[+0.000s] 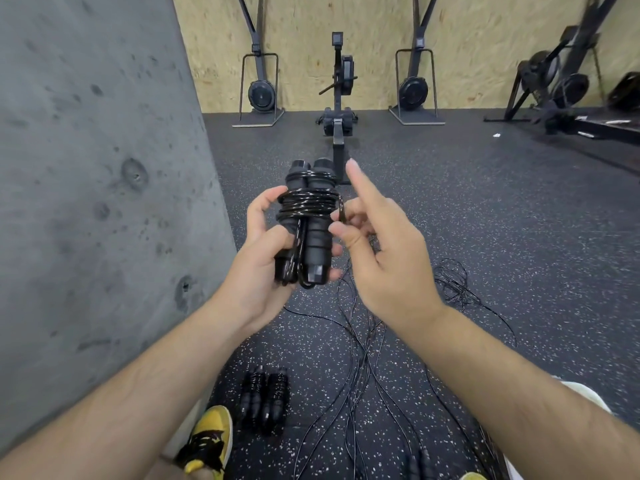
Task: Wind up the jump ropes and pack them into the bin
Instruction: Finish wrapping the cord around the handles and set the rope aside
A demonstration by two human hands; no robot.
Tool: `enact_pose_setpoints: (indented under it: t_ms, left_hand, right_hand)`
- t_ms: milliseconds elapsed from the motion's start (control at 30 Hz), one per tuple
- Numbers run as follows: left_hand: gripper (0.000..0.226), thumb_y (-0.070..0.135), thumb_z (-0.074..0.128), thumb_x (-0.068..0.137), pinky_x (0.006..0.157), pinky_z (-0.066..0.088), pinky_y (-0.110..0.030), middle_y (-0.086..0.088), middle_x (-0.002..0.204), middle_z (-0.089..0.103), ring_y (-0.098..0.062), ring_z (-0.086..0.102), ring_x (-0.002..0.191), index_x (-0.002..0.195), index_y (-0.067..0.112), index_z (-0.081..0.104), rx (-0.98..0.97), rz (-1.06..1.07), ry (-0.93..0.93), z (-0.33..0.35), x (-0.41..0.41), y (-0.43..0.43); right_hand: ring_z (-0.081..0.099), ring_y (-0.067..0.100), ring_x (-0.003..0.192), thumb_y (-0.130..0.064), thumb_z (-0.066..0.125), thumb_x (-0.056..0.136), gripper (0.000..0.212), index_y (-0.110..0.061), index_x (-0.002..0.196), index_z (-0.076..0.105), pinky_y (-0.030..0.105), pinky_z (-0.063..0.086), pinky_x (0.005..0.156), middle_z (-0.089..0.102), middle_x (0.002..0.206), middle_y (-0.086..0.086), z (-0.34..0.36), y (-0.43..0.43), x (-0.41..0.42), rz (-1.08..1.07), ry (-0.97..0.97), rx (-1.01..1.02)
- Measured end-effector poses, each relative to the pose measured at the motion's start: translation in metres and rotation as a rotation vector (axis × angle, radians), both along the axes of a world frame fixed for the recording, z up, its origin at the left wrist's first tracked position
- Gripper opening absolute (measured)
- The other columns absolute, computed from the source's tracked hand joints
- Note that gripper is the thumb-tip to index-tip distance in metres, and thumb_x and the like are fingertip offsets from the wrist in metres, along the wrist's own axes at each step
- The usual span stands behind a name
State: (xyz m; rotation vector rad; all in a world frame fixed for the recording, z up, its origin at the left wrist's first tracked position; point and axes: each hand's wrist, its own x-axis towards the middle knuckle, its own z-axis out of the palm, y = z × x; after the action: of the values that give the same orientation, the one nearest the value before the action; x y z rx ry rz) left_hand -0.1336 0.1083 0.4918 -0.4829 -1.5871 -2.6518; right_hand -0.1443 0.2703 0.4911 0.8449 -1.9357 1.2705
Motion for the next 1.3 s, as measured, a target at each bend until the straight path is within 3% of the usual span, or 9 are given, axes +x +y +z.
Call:
enact_pose_setpoints:
  t_ms: [67, 167, 267, 533, 667, 1033, 1300]
  left_hand:
    - [0.060, -0.005, 0.042, 0.089, 0.075, 0.060, -0.057, -0.010, 0.115, 0.073, -0.036, 0.072, 0.091, 0.130, 0.038, 0.041, 0.004, -0.030, -0.006, -0.001, -0.001, -0.003]
    - [0.063, -0.004, 0.053, 0.089, 0.075, 0.059, -0.056, -0.017, 0.126, 0.068, -0.042, 0.070, 0.098, 0.131, 0.041, 0.043, 0.014, -0.071, -0.018, -0.003, -0.002, -0.005]
    - [0.062, -0.002, 0.056, 0.088, 0.076, 0.058, -0.056, -0.018, 0.128, 0.066, -0.045, 0.068, 0.100, 0.131, 0.040, 0.043, 0.009, -0.111, -0.016, -0.005, -0.002, -0.005]
    - [0.071, -0.004, 0.040, 0.074, 0.075, 0.056, -0.055, -0.022, 0.122, 0.067, -0.045, 0.066, 0.094, 0.127, 0.043, 0.047, -0.017, -0.166, -0.022, -0.008, -0.006, -0.005]
    - [0.078, -0.006, 0.036, 0.068, 0.076, 0.055, -0.055, -0.020, 0.122, 0.067, -0.045, 0.065, 0.095, 0.129, 0.042, 0.045, -0.027, -0.190, -0.021, -0.009, -0.007, -0.007]
    - [0.072, -0.011, 0.053, 0.082, 0.076, 0.059, -0.056, -0.018, 0.123, 0.068, -0.047, 0.069, 0.098, 0.131, 0.042, 0.044, -0.043, -0.148, -0.023, -0.011, -0.009, -0.007]
    - [0.069, -0.004, 0.062, 0.085, 0.078, 0.058, -0.057, -0.015, 0.126, 0.068, -0.048, 0.066, 0.102, 0.134, 0.041, 0.043, -0.020, -0.138, -0.044, -0.013, -0.010, -0.007]
  right_hand:
    - [0.063, 0.017, 0.091, -0.005, 0.067, 0.092, 0.053, -0.023, 0.138, 0.050, 0.030, 0.051, 0.087, 0.065, 0.101, 0.000, 0.004, 0.003, 0.001, 0.041, -0.044, -0.051]
    - [0.065, 0.022, 0.093, 0.002, 0.068, 0.090, 0.038, -0.009, 0.126, 0.065, 0.038, 0.052, 0.087, 0.067, 0.101, 0.002, 0.004, 0.009, -0.001, 0.035, 0.062, 0.020]
    - [0.062, 0.024, 0.094, 0.003, 0.070, 0.089, 0.033, -0.004, 0.122, 0.069, 0.037, 0.051, 0.088, 0.069, 0.100, 0.004, 0.004, 0.015, -0.006, 0.006, 0.174, 0.105]
    - [0.063, 0.023, 0.087, 0.000, 0.072, 0.088, 0.029, -0.006, 0.117, 0.072, 0.036, 0.051, 0.082, 0.069, 0.094, 0.004, 0.002, 0.021, -0.008, 0.006, 0.181, 0.159]
    - [0.061, 0.018, 0.085, 0.000, 0.071, 0.089, 0.026, -0.006, 0.114, 0.074, 0.023, 0.047, 0.083, 0.069, 0.093, 0.002, 0.002, 0.022, -0.009, -0.010, 0.181, 0.192]
    - [0.063, 0.016, 0.087, -0.001, 0.072, 0.088, 0.021, -0.008, 0.107, 0.077, 0.009, 0.042, 0.078, 0.068, 0.091, -0.001, 0.007, 0.021, -0.007, 0.022, 0.044, 0.174]
    - [0.062, 0.012, 0.087, -0.006, 0.073, 0.088, 0.019, -0.011, 0.105, 0.078, 0.018, 0.048, 0.081, 0.068, 0.090, -0.003, 0.011, 0.023, -0.006, -0.006, 0.034, 0.225]
